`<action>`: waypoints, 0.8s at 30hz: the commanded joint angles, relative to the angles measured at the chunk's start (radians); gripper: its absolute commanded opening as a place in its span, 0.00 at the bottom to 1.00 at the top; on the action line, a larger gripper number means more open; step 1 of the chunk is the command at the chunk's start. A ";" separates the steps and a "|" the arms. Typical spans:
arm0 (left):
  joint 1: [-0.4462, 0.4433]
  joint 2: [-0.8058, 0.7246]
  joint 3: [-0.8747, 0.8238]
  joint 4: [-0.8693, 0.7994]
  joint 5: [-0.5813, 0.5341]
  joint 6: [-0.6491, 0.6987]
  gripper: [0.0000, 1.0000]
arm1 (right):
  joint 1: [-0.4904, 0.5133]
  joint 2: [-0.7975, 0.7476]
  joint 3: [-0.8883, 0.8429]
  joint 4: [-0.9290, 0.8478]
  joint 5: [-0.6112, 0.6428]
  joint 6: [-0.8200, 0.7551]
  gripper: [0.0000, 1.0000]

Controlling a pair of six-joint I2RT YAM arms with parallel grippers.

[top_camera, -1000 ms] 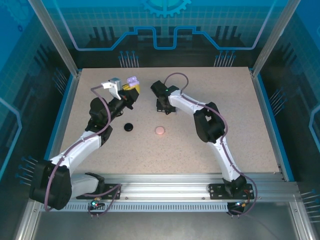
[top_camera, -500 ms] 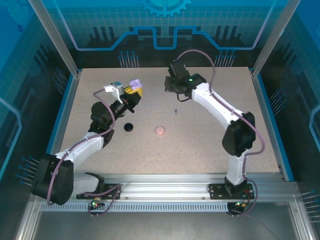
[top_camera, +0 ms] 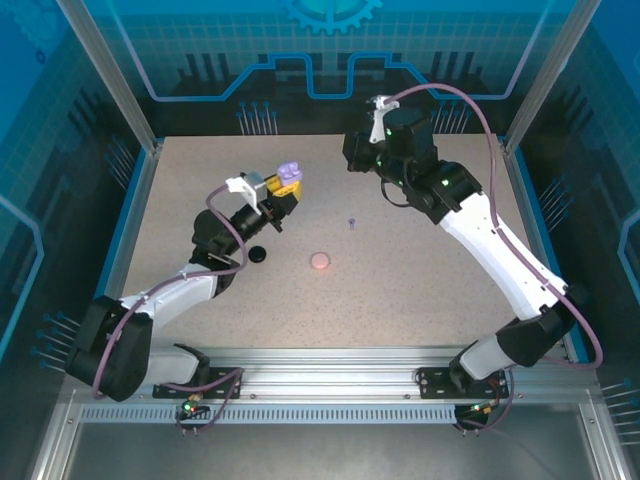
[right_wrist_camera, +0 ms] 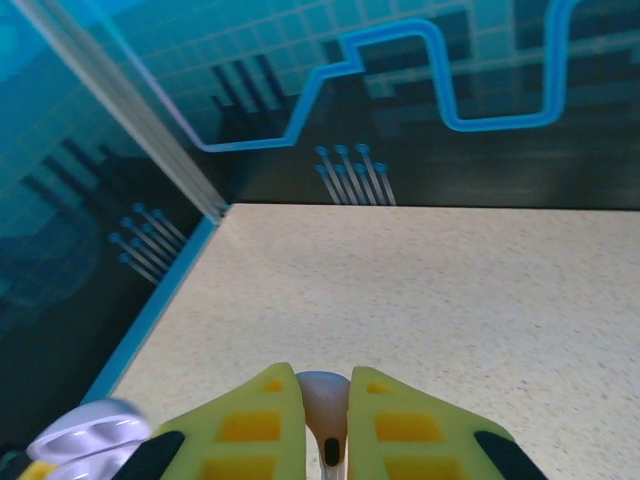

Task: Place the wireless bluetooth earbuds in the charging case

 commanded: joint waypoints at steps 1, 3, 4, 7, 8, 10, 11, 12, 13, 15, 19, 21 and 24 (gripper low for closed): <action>-0.029 0.002 0.046 0.037 -0.010 0.128 0.00 | 0.034 -0.061 -0.061 0.123 -0.094 -0.071 0.12; -0.043 0.009 0.060 0.027 -0.003 0.164 0.00 | 0.050 -0.089 -0.090 0.157 -0.122 -0.101 0.12; -0.049 0.011 0.066 0.021 -0.001 0.181 0.00 | 0.059 -0.103 -0.104 0.170 -0.130 -0.117 0.12; -0.070 0.023 0.082 0.014 0.002 0.228 0.00 | 0.080 -0.139 -0.149 0.212 -0.161 -0.163 0.12; -0.078 0.027 0.084 0.013 0.002 0.244 0.00 | 0.084 -0.146 -0.162 0.218 -0.170 -0.178 0.12; -0.093 0.033 0.090 0.004 -0.002 0.283 0.00 | 0.094 -0.162 -0.185 0.227 -0.179 -0.199 0.12; -0.098 0.036 0.091 0.001 -0.004 0.296 0.00 | 0.098 -0.169 -0.195 0.231 -0.185 -0.203 0.12; -0.103 0.041 0.092 0.000 -0.001 0.305 0.00 | 0.103 -0.174 -0.207 0.238 -0.194 -0.209 0.12; -0.107 0.045 0.094 0.001 -0.001 0.309 0.00 | 0.110 -0.180 -0.219 0.249 -0.195 -0.216 0.12; -0.114 0.049 0.096 0.002 0.001 0.314 0.00 | 0.122 -0.183 -0.234 0.261 -0.205 -0.223 0.12; -0.120 0.048 0.095 -0.003 -0.002 0.327 0.00 | 0.144 -0.177 -0.251 0.269 -0.203 -0.231 0.11; -0.121 0.046 0.094 -0.003 -0.005 0.324 0.00 | 0.153 -0.176 -0.267 0.284 -0.199 -0.232 0.11; -0.120 0.043 0.093 0.008 -0.005 0.313 0.00 | 0.157 -0.177 -0.297 0.309 -0.187 -0.229 0.11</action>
